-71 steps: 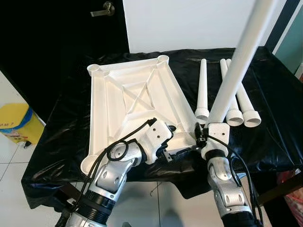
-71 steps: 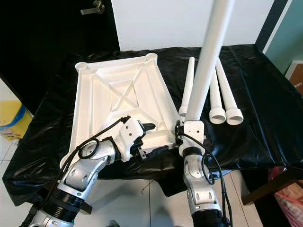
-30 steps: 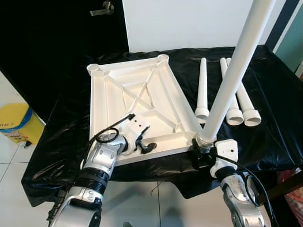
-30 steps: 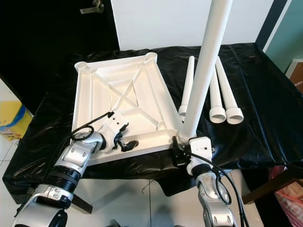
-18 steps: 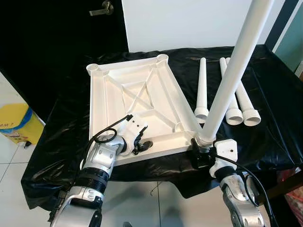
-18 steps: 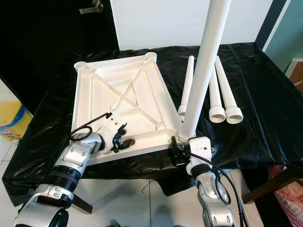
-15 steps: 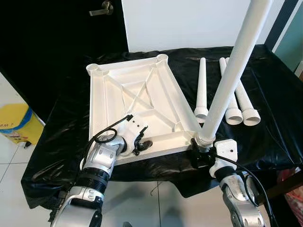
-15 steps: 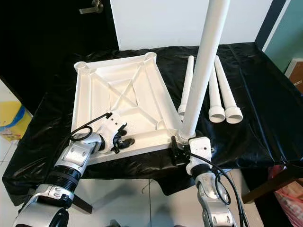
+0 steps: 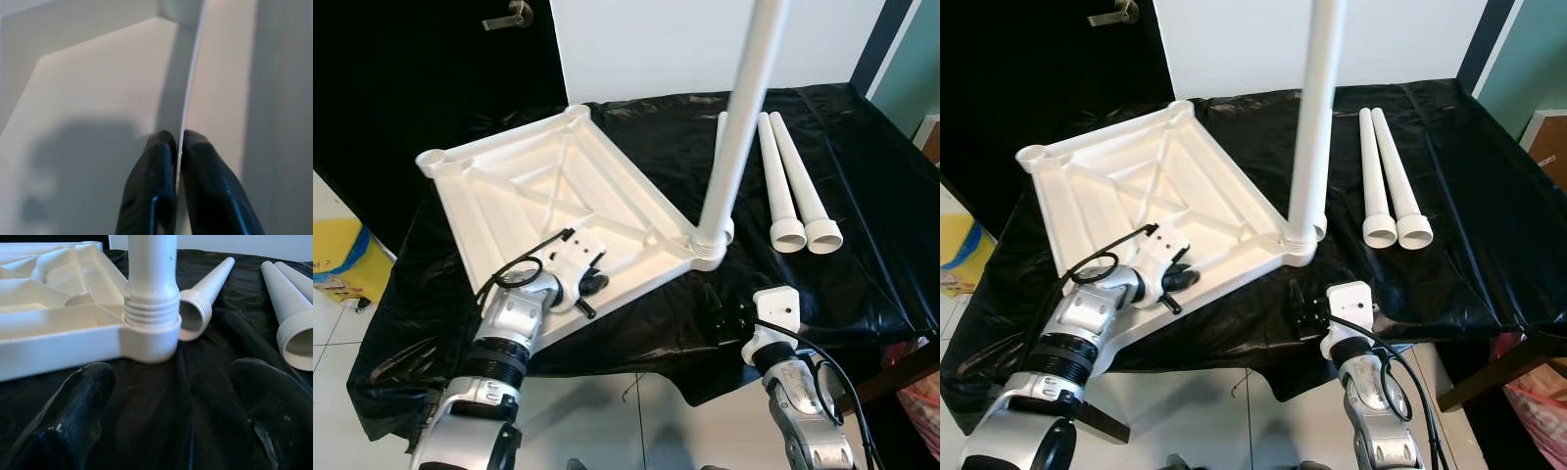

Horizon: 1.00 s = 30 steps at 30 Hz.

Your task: Building children table

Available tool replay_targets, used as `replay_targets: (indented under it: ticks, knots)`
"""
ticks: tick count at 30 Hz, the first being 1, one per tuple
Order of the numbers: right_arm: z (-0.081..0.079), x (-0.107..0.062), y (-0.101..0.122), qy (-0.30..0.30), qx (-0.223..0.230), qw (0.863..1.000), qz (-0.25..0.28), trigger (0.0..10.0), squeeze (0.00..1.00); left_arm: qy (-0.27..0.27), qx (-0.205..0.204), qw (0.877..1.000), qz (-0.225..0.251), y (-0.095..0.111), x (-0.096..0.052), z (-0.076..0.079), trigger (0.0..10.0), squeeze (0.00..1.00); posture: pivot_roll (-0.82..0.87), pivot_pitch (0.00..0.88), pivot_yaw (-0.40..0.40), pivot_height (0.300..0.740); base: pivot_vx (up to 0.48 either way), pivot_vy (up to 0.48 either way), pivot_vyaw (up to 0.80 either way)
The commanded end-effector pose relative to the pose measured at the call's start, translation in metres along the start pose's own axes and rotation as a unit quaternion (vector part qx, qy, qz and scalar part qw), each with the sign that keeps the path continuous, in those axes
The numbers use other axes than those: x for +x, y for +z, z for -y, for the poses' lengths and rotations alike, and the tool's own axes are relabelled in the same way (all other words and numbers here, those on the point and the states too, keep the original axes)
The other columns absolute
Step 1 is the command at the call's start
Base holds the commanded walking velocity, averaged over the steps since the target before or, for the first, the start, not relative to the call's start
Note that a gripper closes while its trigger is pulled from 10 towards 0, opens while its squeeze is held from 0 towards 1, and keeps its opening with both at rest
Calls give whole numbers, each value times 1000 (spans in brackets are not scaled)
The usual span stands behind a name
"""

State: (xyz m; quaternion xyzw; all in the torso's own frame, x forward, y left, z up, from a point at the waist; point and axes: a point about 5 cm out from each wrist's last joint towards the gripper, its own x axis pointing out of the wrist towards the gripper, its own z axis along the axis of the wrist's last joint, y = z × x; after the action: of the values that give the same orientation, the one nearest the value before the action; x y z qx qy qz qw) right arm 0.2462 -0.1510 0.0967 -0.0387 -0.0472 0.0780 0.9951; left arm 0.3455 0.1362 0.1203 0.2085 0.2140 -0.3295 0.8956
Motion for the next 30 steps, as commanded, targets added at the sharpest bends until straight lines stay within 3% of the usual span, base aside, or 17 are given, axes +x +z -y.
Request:
replay_targets:
  ticks: [1, 2, 9, 10, 14, 15, 19, 20, 21, 23, 27, 29, 30]
  knots:
    - [-1, 0, -2, 2, 4, 1000, 0, 10000, 0, 230, -10, 973, -16, -8, -12, -31, 4471, 0, -57, 45, 61, 740, 0, 0, 0]
    - [-1, 0, -2, 2, 4, 1000, 0, 10000, 0, 227, -6, 974, -20, -9, -12, -30, 10000, 0, -56, 48, 62, 740, 0, 0, 0]
    - [-1, 1, -2, 0, 5, 1000, 1, 10000, 0, 209, -14, 978, -16, -9, -10, -24, 10000, 0, -54, 54, 64, 740, 0, 0, 0]
    - [-1, 1, -2, 0, 5, 1000, 1, 10000, 0, 194, -21, 981, -3, -6, -9, -20, 10000, 1000, -54, 56, 65, 740, 0, 0, 0]
    - [-1, 1, -2, -2, 4, 1000, 0, 10000, 0, 164, -23, 986, 17, 0, -7, -12, 10000, 1000, -53, 58, 66, 740, 0, 0, 0]
    - [0, 2, -2, -3, 4, 1000, 0, 10000, 0, 146, -15, 989, 28, 5, -5, -7, 10000, 784, -52, 60, 64, 740, 0, 0, 0]
    - [0, 2, -2, -5, 4, 1000, 0, 10000, 0, 133, -10, 990, 35, 8, -4, -4, 10000, 784, -52, 60, 64, 740, 0, 0, 0]
    - [2, 3, -2, -9, 4, 1000, 0, 10000, 0, 109, -5, 993, 53, 15, -3, 3, 10000, 0, -50, 61, 64, 740, 0, 0, 0]
    - [2, 3, -2, -9, 4, 1000, 0, 10000, 0, 109, -5, 993, 53, 15, -3, 3, 10000, 0, -50, 61, 64, 740, 0, 0, 0]
    - [5, 6, -2, -20, 8, 1000, 1, 10000, 0, 59, -5, 995, 85, 25, -3, 15, 10000, 0, -48, 62, 64, 740, 0, 0, 0]
    - [5, 7, -2, -22, 10, 1000, 1, 10000, 0, 47, -6, 995, 91, 27, -3, 18, 10000, 0, -48, 62, 64, 740, 0, 0, 0]
    - [11, 15, 0, -42, 6, 999, 5, 10000, 0, 1, -16, 989, 147, 43, -8, 31, 10000, 0, -43, 62, 62, 740, 0, 0, 0]
    - [11, 15, 0, -42, 6, 999, 5, 10000, 0, 1, -16, 989, 147, 43, -8, 31, 10000, 0, -43, 62, 62, 740, 0, 0, 0]
